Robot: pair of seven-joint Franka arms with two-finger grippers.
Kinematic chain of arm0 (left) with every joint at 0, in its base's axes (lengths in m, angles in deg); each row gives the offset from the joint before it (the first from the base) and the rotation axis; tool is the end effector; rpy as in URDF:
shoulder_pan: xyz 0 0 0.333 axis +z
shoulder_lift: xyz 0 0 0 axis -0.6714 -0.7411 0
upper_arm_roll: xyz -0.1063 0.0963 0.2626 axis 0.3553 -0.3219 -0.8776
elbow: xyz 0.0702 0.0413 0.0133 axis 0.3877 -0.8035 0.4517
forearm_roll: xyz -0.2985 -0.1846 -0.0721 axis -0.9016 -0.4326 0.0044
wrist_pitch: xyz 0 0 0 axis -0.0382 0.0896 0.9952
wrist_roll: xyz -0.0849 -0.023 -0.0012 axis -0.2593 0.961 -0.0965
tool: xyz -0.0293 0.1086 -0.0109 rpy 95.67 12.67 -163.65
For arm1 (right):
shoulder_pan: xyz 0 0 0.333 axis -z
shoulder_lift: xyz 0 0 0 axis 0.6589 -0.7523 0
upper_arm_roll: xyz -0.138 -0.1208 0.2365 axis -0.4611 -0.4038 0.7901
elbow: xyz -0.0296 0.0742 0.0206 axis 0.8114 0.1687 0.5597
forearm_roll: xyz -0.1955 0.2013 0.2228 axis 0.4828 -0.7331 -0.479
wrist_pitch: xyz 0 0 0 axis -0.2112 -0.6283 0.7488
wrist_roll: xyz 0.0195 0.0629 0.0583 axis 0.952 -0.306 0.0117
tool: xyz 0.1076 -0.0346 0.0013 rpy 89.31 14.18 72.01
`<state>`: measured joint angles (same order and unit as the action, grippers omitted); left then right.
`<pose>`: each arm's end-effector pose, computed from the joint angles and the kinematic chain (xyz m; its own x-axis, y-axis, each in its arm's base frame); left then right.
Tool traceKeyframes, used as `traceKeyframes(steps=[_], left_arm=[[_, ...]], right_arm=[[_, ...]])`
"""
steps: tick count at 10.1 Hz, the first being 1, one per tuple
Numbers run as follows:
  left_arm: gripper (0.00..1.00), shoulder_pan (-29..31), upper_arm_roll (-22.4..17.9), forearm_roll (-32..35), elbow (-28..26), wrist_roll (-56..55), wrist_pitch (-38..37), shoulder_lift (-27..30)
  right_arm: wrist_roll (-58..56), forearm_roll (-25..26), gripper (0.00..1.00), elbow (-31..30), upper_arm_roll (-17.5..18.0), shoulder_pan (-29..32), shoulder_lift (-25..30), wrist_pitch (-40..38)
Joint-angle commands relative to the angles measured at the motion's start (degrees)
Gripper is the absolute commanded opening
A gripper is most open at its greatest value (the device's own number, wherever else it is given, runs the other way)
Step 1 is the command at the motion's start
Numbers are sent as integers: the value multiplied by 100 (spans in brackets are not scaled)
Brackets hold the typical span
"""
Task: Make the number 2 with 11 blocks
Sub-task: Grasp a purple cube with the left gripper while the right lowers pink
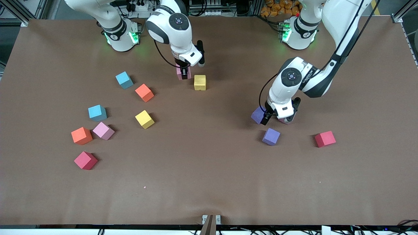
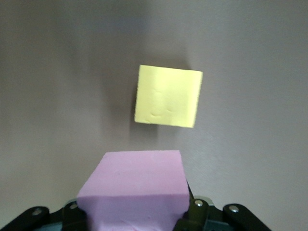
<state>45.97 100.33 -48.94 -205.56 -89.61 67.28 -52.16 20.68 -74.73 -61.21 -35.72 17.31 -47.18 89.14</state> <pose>0.4733 -0.2391 0.2264 0.4837 0.8751 -0.0114 0.8750 -0.4833 0.0265 0.2829 0.3913 0.2753 -0.0781 0.9947 -0.0674 0.9958 0.0746 -0.0529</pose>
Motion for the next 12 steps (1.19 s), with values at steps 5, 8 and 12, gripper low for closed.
traceKeyframes(steps=[5,8,12], left_arm=[[100,-54,58,368,132,-127,79,-426],[100,-186,58,368,141,-100,97,-505],[0,-90,76,342,141,-397,53,-384]], right_arm=[[213,385,26,12,-191,17,-740,701],[475,500,26,4,-332,0,-942,911],[1521,1509,26,82,-402,-220,-1284,965]])
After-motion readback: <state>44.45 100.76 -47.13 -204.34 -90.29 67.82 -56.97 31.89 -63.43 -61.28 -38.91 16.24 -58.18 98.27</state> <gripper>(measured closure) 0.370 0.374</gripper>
